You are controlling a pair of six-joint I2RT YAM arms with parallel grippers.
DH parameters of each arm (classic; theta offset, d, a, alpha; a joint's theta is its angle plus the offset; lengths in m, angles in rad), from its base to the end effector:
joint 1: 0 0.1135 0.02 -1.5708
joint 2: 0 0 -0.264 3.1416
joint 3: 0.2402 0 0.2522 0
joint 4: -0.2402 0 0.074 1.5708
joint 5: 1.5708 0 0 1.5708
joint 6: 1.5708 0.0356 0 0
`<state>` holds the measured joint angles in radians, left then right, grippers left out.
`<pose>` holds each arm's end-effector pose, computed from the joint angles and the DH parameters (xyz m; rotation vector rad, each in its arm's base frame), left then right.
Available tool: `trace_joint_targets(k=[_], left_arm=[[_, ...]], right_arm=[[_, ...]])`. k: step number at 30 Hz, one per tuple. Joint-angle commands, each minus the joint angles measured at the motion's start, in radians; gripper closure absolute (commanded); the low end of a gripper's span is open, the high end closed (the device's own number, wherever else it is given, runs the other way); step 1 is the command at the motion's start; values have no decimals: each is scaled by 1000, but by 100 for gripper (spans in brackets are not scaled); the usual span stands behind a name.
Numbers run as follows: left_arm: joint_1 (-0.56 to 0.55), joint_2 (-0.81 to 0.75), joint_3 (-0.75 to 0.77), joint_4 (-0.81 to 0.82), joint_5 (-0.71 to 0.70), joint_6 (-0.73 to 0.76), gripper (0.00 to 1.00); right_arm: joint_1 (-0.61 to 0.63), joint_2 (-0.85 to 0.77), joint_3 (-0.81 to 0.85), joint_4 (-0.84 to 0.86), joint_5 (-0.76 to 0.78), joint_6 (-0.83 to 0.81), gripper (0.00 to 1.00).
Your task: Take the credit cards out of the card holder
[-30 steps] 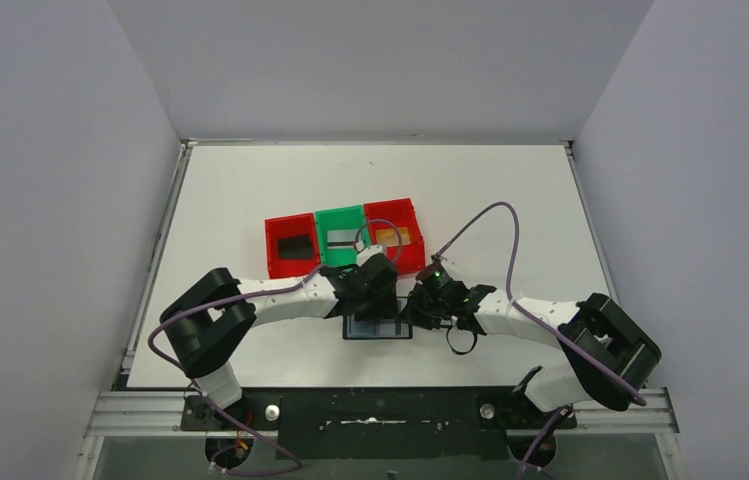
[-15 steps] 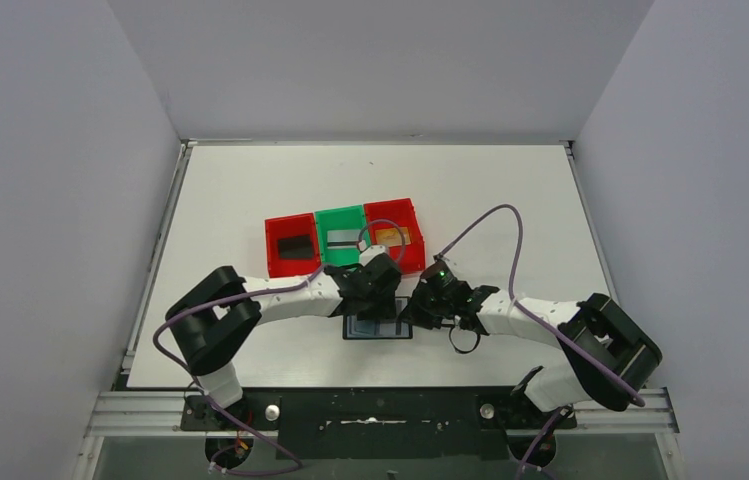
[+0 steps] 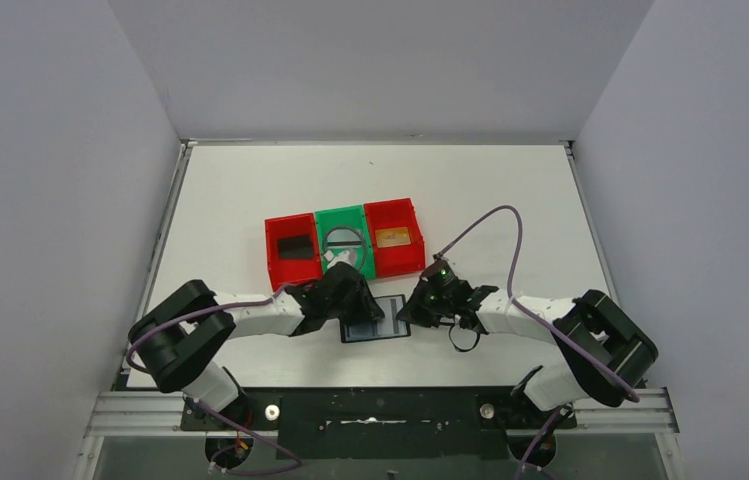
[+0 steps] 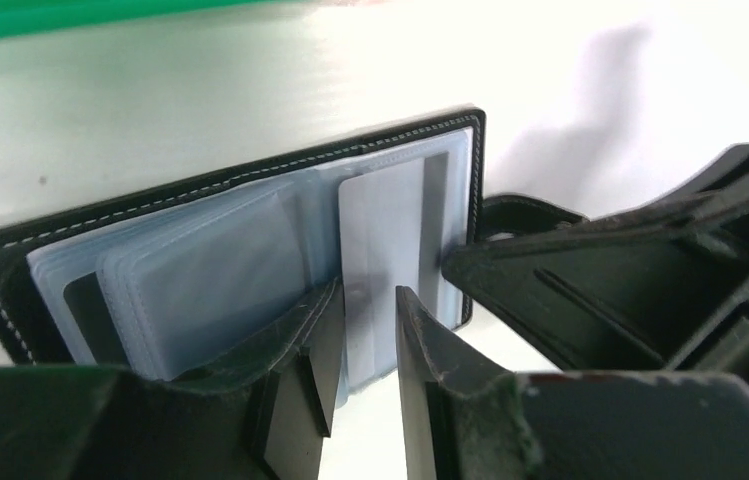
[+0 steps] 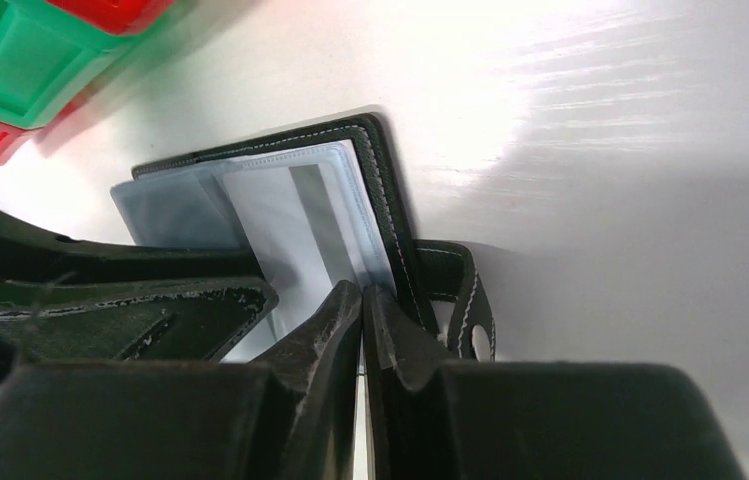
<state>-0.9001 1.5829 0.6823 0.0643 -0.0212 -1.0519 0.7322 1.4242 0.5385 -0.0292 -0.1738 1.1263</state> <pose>0.1845 -0.2313 0.1414 -0.2074 2.5875 -0.8117 0.1814 0.1713 0.1365 0.4578 2.7090 0.8918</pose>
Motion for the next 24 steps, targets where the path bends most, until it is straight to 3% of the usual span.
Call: trace_joint_targets(k=[1, 10, 19, 24], left_arm=[[44, -65, -142, 292, 153, -96, 75], [69, -34, -186, 457, 244, -125, 86], [69, -47, -174, 438, 228, -114, 100], [69, -53, -152, 406, 234, -83, 100]], right_arm=[[0, 68, -28, -24, 28, -8, 94], [-1, 85, -29, -8, 17, -7, 94], [-1, 81, -31, -3, 13, -10, 94], [0, 74, -31, -13, 22, -9, 94]])
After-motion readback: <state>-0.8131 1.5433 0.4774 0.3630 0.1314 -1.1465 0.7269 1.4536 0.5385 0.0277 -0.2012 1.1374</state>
